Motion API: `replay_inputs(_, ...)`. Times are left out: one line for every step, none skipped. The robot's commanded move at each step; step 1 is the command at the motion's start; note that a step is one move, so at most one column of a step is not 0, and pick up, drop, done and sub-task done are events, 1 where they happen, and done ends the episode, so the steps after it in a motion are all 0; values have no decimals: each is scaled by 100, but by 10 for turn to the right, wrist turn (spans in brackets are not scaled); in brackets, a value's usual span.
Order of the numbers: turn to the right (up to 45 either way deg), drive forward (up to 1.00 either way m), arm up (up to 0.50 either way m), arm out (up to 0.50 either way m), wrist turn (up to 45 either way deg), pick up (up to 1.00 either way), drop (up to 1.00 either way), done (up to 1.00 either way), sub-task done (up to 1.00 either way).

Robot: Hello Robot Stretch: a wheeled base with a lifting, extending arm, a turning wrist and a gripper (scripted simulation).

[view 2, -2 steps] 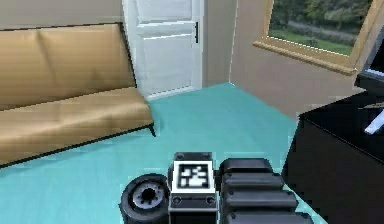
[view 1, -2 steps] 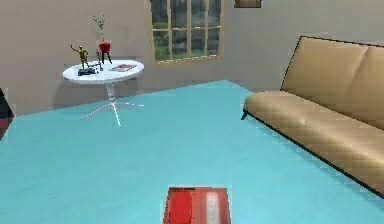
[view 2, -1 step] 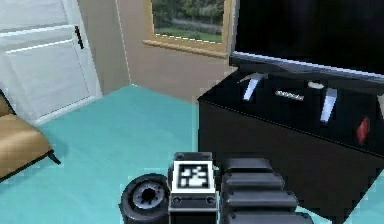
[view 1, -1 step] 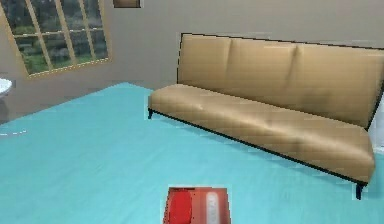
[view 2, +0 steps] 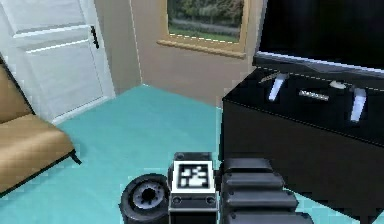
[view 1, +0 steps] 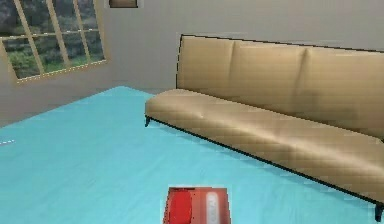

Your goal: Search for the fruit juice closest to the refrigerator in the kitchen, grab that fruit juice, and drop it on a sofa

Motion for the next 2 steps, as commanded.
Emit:
replay_inputs(30, 0, 0, 0, 0, 0, 0, 0, 0)
replay_inputs(0, 100, 0, 0, 0, 0, 0, 0, 0)
